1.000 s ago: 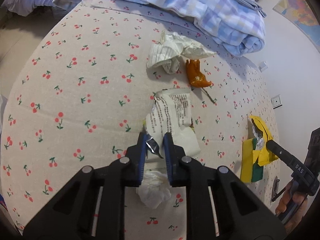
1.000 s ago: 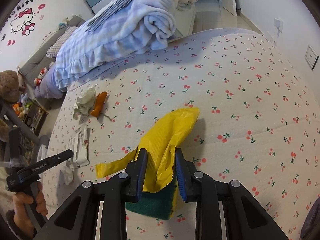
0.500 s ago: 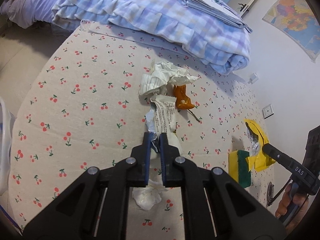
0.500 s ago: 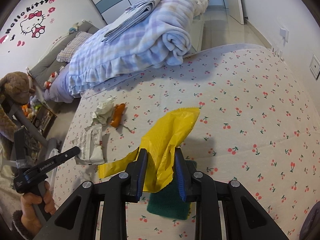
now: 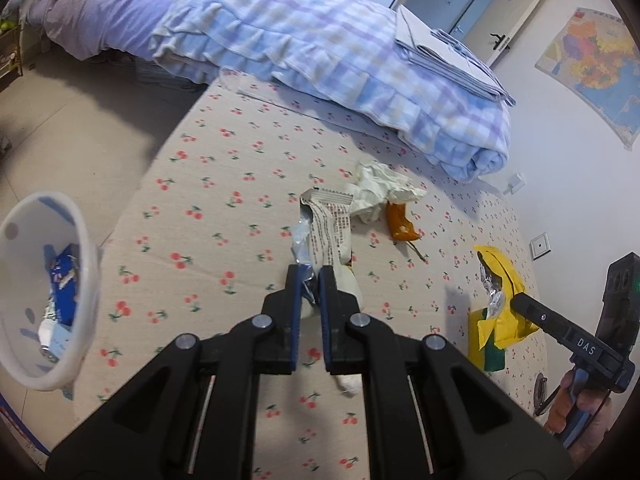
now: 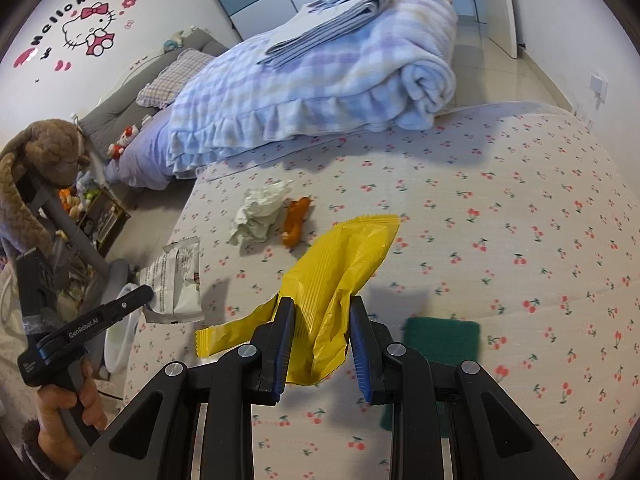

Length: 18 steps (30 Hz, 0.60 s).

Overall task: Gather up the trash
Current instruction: 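Carry the paper wrapper into the bucket with the left tool while the right carries the bag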

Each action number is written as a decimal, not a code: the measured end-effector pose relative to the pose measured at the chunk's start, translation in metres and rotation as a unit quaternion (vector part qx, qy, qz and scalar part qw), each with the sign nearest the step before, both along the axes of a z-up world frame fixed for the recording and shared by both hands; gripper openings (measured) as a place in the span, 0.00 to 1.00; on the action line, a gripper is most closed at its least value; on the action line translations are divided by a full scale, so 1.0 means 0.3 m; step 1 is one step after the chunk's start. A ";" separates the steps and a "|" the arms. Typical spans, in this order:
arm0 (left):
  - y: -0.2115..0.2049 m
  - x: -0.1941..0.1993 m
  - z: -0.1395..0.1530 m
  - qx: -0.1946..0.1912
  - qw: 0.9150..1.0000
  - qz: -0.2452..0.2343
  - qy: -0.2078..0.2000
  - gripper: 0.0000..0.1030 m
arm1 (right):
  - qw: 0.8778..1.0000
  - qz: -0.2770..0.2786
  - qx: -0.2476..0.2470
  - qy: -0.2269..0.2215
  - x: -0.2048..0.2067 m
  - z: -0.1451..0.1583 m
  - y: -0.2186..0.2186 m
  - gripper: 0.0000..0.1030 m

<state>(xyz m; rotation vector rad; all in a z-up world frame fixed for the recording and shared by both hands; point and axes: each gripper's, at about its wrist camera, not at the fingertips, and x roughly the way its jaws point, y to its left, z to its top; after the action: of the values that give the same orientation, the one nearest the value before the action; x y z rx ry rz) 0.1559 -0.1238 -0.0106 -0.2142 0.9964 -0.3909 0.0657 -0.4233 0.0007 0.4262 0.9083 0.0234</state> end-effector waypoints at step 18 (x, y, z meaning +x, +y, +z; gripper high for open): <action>0.387 -0.041 0.038 0.018 0.997 0.078 -0.011 0.09 | 0.997 0.072 0.004 -0.005 0.110 0.013 0.344 0.27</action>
<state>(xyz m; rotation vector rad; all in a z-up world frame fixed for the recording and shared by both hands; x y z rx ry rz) 0.1437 -0.0077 0.0009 -0.2526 0.9572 -0.2325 0.0987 -0.3200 0.0047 0.3666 0.9274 0.1618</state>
